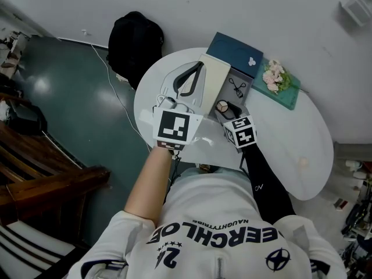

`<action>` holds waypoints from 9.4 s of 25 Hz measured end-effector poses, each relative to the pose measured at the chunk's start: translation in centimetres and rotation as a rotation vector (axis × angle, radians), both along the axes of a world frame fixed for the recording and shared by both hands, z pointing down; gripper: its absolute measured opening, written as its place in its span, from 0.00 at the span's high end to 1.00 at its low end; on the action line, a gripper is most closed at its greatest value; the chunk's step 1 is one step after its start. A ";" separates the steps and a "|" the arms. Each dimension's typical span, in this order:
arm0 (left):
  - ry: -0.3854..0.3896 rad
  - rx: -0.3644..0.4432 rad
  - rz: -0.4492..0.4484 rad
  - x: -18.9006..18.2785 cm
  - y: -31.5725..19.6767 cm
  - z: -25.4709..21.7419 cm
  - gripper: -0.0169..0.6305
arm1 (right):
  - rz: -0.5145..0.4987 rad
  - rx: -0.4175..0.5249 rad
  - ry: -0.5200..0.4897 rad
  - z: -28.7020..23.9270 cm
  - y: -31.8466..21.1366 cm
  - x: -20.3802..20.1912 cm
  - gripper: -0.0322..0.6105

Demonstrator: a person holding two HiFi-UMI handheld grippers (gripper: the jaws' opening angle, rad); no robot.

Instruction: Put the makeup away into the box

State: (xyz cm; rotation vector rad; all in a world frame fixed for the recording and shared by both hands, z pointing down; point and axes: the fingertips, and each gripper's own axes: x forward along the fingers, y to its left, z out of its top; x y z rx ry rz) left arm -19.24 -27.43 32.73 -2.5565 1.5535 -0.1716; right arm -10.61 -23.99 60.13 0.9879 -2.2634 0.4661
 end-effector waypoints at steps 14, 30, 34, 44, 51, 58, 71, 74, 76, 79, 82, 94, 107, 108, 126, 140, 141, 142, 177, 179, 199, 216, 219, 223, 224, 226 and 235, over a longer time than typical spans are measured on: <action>0.003 -0.003 0.003 -0.3 0.5 0.1 0.97 | 0.033 -0.094 0.049 2.5 1.4 0.2 0.57; 0.000 -0.001 0.005 0.2 0.6 -0.2 0.97 | 0.086 0.107 -0.062 -3.9 -0.9 1.2 0.53; -0.015 0.009 0.018 0.8 0.4 -0.7 0.97 | 0.126 0.278 -0.151 -10.9 -3.2 2.0 0.54; -0.029 0.029 0.033 1.1 -0.5 -1.9 0.97 | 0.195 0.633 -0.265 -26.5 -5.7 5.1 0.54; -0.022 0.044 0.067 3.5 -0.7 -2.7 0.97 | 0.178 0.666 -0.224 -27.1 -4.9 6.1 0.53; -0.015 0.058 0.176 10.8 -0.4 -3.7 0.97 | 0.276 0.700 -0.170 -27.9 -3.2 13.5 0.52; 0.023 0.076 0.439 32.2 3.9 -5.2 0.97 | 0.516 0.741 -0.083 -29.3 3.3 34.3 0.52; 0.035 0.074 0.472 36.4 5.2 -5.3 0.97 | 0.543 0.744 -0.070 -29.4 5.2 38.4 0.52; 0.045 0.072 0.492 39.2 6.2 -5.2 0.97 | 0.562 0.743 -0.061 -29.3 6.6 41.2 0.52; 0.045 0.073 0.547 43.8 8.0 -4.8 0.97 | 0.620 0.745 -0.062 -29.1 9.3 45.8 0.52; 0.049 0.071 0.578 47.1 9.6 -4.4 0.97 | 0.655 0.754 -0.067 -29.0 11.3 49.2 0.52; 0.020 0.053 0.608 52.0 13.2 -2.8 0.97 | 0.656 0.635 -0.076 -23.5 13.8 52.8 0.51; -0.033 0.038 0.604 52.2 13.7 -1.3 0.97 | 0.608 0.044 -0.101 0.3 16.3 48.9 0.27; -0.035 0.039 0.602 52.2 13.7 -1.3 0.97 | 0.615 -0.001 -0.099 1.9 16.9 48.7 0.24; -0.033 0.064 0.592 50.9 13.7 -1.7 0.97 | 0.603 -0.234 -0.035 7.8 19.5 47.4 0.61; -0.009 0.075 0.560 50.6 12.9 -2.6 0.97 | 0.663 0.399 -0.106 -13.2 12.3 52.0 0.62; -0.009 0.078 0.558 50.5 12.9 -2.8 0.97 | 0.664 0.454 -0.107 -15.4 12.1 52.2 0.62; -0.008 0.082 0.556 50.6 12.8 -2.9 0.97 | 0.664 0.507 -0.106 -17.5 12.1 52.5 0.62; -0.019 0.088 0.273 29.4 4.2 -4.4 0.97 | 0.345 0.745 -0.201 -29.8 3.0 31.2 0.61; -0.023 0.084 0.247 26.6 3.3 -4.4 0.97 | 0.310 0.736 -0.217 -29.8 1.9 28.0 0.61; -0.030 0.046 0.126 12.7 -1.2 -1.9 0.97 | 0.107 0.460 -0.147 -19.7 -4.5 10.9 0.59; -0.018 -0.016 0.076 5.9 -1.4 0.7 0.97 | 0.131 0.077 -0.044 -4.7 -4.5 6.1 0.58; -0.015 -0.016 0.085 5.7 -1.4 0.7 0.97 | 0.138 0.070 -0.053 -4.7 -4.7 5.7 0.57; -0.011 -0.013 0.090 5.4 -1.5 0.6 0.97 | 0.163 0.055 -0.065 -4.5 -4.7 5.7 0.43; -0.008 -0.012 0.091 5.3 -1.6 0.6 0.97 | 0.167 0.060 -0.057 -4.5 -4.7 5.8 0.43; -0.005 -0.010 0.094 5.3 -1.6 0.5 0.97 | 0.176 0.066 -0.052 -4.5 -4.7 6.0 0.43; -0.001 -0.004 0.112 5.6 -1.4 0.4 0.97 | 0.203 0.078 -0.051 -4.7 -4.6 6.6 0.44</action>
